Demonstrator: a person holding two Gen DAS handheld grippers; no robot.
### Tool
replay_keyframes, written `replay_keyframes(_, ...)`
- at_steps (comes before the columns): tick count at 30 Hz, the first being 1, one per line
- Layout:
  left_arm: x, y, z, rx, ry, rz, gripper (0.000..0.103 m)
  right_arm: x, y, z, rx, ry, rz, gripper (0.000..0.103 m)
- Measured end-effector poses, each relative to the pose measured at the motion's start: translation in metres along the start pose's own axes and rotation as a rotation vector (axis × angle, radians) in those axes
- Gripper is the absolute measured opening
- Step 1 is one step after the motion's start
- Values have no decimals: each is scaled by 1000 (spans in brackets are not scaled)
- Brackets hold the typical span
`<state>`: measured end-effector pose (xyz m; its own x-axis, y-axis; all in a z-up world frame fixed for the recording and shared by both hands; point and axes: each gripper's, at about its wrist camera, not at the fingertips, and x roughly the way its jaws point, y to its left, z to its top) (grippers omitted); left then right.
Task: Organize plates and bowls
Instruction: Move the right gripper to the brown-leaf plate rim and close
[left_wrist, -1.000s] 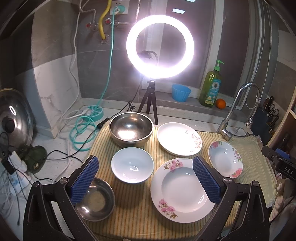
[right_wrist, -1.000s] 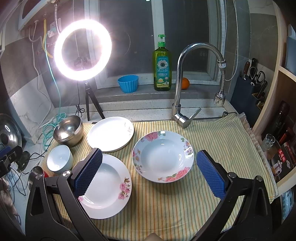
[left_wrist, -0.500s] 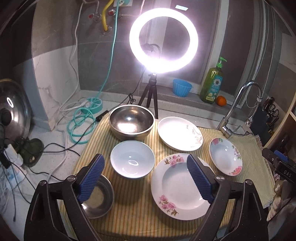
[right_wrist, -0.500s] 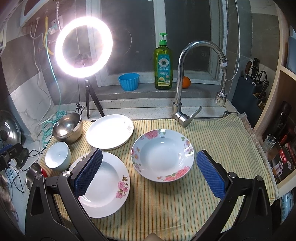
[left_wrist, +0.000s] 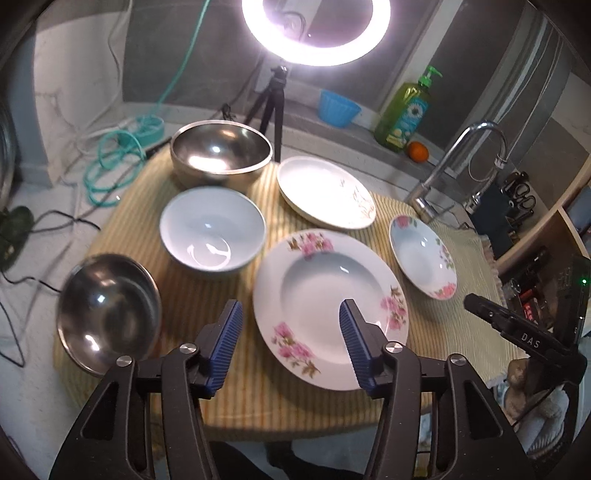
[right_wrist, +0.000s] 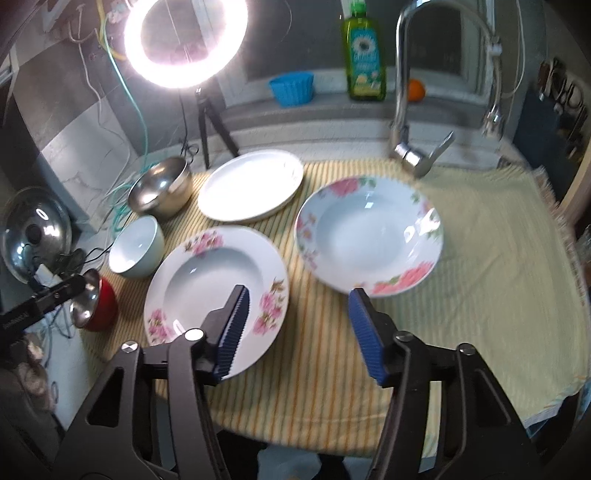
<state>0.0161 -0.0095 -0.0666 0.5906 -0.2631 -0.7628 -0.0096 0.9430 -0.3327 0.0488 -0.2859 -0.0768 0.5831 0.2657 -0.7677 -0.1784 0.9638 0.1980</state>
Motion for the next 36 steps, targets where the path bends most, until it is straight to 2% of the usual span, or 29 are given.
replay_keyframes(3,13,1,-8,-41,48,-41,46,14,-5,-8,41,44,50,51)
replay_keyframes(7,30,2,-14,-62,88,-56,38,28,-10,-13,75,92,91,47)
replay_keyframes(12,46,11,-13,-105,102,-50,38,47,-16,-13,110,142,135,38)
replay_keyframes(16,58,22,-11,-142,118,-55,32,59,-19,-12,144,178,166,32)
replay_keyframes(22,68,28,-7,-174,128,-61,31,75,-24,-8,173,208,185,29)
replay_keyframes(29,73,29,0,-165,121,-41,31,90,-26,-3,189,229,198,28)
replay_keyframes(32,69,15,1,-75,99,1,31,94,-28,-2,197,240,203,25)
replay_keyframes(36,72,13,1,-65,111,-1,29,99,-30,-1,197,247,204,24)
